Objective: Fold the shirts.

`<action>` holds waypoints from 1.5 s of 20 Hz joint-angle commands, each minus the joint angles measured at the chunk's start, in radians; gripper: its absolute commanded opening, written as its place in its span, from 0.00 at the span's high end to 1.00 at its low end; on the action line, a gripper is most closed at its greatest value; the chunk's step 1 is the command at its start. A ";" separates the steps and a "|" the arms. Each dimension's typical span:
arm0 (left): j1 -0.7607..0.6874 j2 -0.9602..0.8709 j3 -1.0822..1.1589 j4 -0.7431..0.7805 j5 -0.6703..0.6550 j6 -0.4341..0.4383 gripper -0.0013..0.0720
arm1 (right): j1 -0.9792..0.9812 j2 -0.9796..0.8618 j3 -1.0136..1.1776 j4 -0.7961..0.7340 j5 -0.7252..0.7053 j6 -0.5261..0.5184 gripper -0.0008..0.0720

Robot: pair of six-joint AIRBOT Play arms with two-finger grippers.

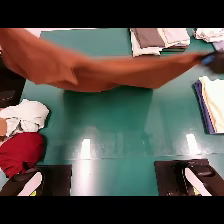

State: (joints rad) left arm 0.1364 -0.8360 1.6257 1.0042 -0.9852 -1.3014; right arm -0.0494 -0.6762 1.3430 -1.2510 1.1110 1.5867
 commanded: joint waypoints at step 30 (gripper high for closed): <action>-0.140 -0.769 -0.073 0.016 0.091 0.018 0.95 | -0.048 -0.978 0.449 -0.158 0.198 -0.100 0.97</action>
State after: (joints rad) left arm 0.0025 -1.5471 1.5028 0.9962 -0.9150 -1.2785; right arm -0.1001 -1.5726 1.7111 -1.4105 1.3163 1.4902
